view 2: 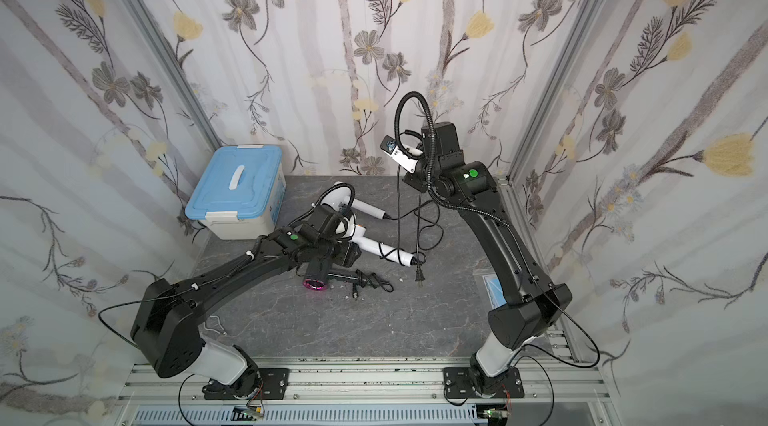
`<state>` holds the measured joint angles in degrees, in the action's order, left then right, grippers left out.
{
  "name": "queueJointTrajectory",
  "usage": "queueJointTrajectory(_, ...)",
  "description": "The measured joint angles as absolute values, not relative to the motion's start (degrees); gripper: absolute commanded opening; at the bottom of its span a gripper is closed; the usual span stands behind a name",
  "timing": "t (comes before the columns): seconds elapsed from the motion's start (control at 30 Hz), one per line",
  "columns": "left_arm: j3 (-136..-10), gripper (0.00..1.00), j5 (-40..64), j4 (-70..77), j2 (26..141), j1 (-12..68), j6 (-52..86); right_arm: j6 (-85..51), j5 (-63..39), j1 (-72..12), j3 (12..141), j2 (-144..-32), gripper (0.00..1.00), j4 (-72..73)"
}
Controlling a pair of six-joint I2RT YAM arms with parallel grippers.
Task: Wrap the cord around the hair dryer
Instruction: Wrap the power cord around the hair dryer.
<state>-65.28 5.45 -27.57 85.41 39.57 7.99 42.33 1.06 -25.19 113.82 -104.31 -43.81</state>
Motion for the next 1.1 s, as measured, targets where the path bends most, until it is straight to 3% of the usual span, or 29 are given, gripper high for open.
queueJointTrajectory(0.37, -57.0, 0.00, 14.7, -21.7, 75.1, 39.6, 12.5, 48.2, 5.9, -24.7, 114.0, -108.0, 0.00, -38.7)
queueJointTrajectory(0.67, -54.3, 0.00, 17.2, -17.8, 64.9, 39.4, 16.3, 44.0, -14.5, -19.8, 108.6, -108.7, 0.00, -31.8)
queueJointTrajectory(1.1, -60.0, 0.00, 17.0, -6.5, 67.0, 39.5, 26.3, 25.3, -37.1, -17.2, 83.1, -104.2, 0.00, -14.3)
